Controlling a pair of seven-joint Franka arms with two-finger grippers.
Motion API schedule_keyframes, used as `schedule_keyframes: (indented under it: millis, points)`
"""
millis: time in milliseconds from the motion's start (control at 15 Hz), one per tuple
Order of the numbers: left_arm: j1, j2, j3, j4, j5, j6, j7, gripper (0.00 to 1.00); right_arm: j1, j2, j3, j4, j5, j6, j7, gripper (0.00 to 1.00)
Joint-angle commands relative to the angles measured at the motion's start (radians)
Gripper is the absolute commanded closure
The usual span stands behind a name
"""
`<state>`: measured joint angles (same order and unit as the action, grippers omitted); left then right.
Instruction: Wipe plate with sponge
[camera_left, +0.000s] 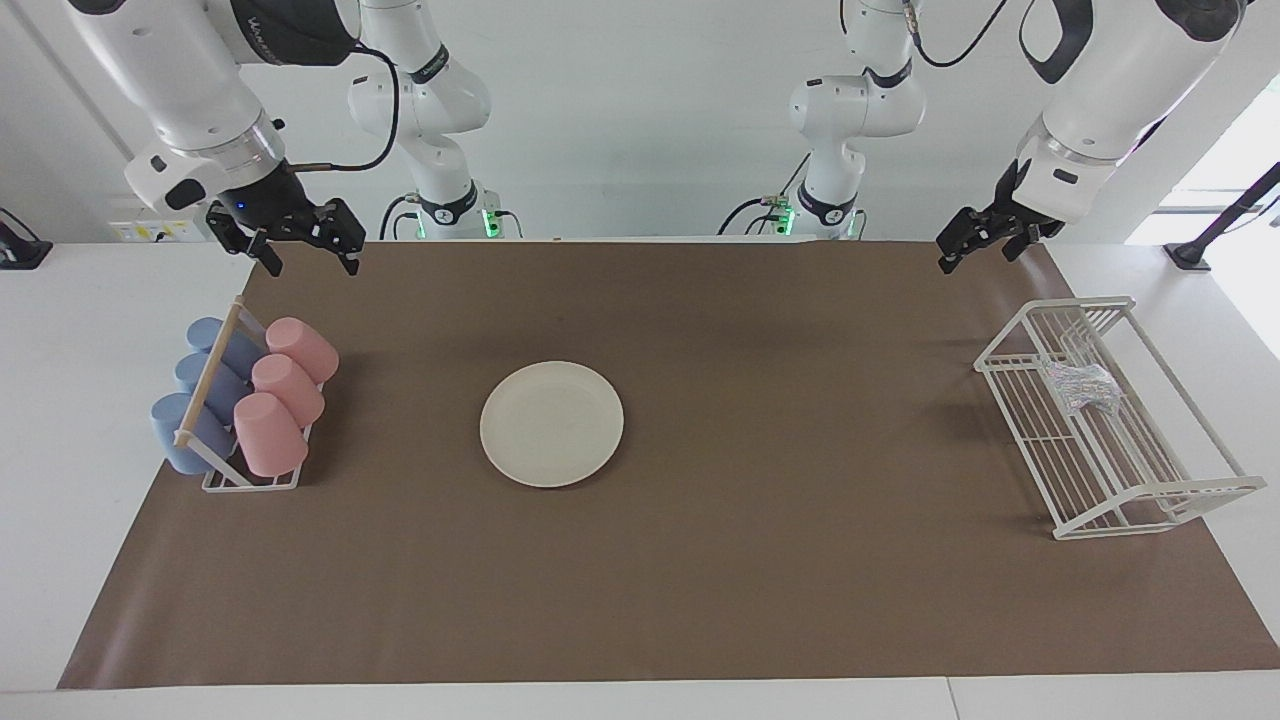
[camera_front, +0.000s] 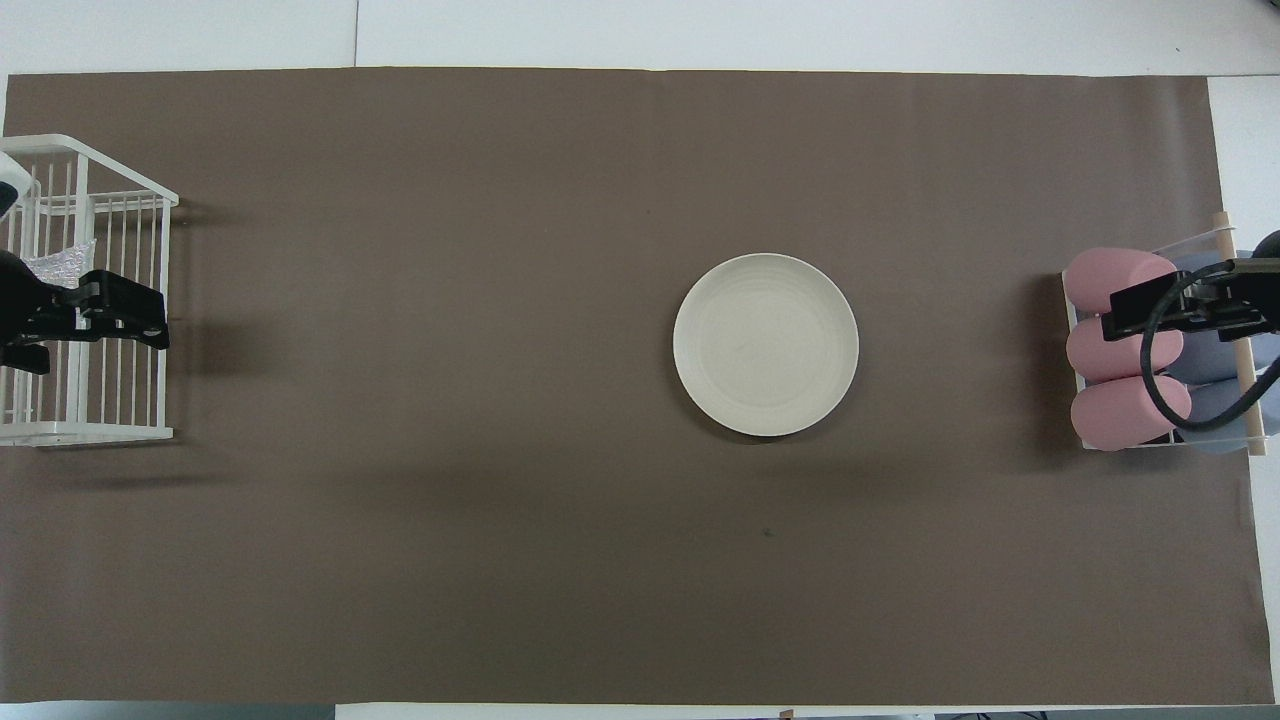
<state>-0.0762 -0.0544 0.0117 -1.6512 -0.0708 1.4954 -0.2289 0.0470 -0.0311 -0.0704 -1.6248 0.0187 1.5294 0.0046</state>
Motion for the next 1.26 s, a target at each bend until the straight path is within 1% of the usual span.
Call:
schedule_keyframes:
  millis: [0,66,133,266,598,798,1197]
  points:
    - [0.024,0.031,0.002,0.072,-0.015,-0.071,-0.010,0.00,-0.001,0.004,0.004,0.009,-0.003,0.002,0.026,0.00]
    - [0.024,0.050,-0.001,0.118,0.005,-0.136,-0.010,0.00,-0.001,0.004,0.004,0.009,0.000,0.000,0.034,0.00]
    - [0.022,0.054,-0.001,0.138,0.015,-0.155,-0.010,0.00,-0.001,0.004,0.004,0.009,0.001,-0.002,0.034,0.00]
    - [-0.007,0.048,-0.002,0.127,0.045,-0.103,-0.012,0.00,-0.001,0.004,0.004,0.011,0.001,0.000,0.034,0.00]
    - [0.007,0.039,-0.009,0.097,0.049,-0.051,0.014,0.00,-0.001,0.004,0.004,0.011,0.001,0.000,0.034,0.00]
    - [0.013,0.038,-0.010,0.096,0.051,-0.044,0.078,0.00,-0.001,0.004,0.004,0.011,0.001,0.000,0.034,0.00]
    - [0.009,0.033,-0.007,0.091,0.049,-0.046,0.089,0.00,-0.001,0.004,0.004,0.011,0.003,-0.002,0.034,0.00]
